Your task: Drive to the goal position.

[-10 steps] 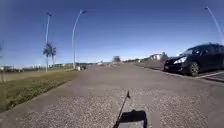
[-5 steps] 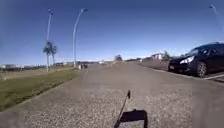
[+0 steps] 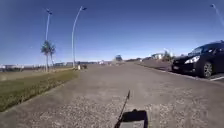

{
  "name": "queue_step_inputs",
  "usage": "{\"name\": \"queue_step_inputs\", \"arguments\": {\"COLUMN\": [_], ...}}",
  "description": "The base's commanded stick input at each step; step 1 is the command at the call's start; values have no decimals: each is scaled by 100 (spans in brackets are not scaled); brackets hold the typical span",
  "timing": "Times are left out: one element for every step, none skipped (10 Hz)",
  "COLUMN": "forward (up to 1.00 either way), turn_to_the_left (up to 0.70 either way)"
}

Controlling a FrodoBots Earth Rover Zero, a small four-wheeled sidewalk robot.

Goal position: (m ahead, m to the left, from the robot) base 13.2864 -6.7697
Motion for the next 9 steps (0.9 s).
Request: {"name": "queue_step_inputs", "arguments": {"forward": [70,70,70,70,70,70,70,70,70], "turn_to_the_left": [0,0,0,0,0,0,0,0,0]}}
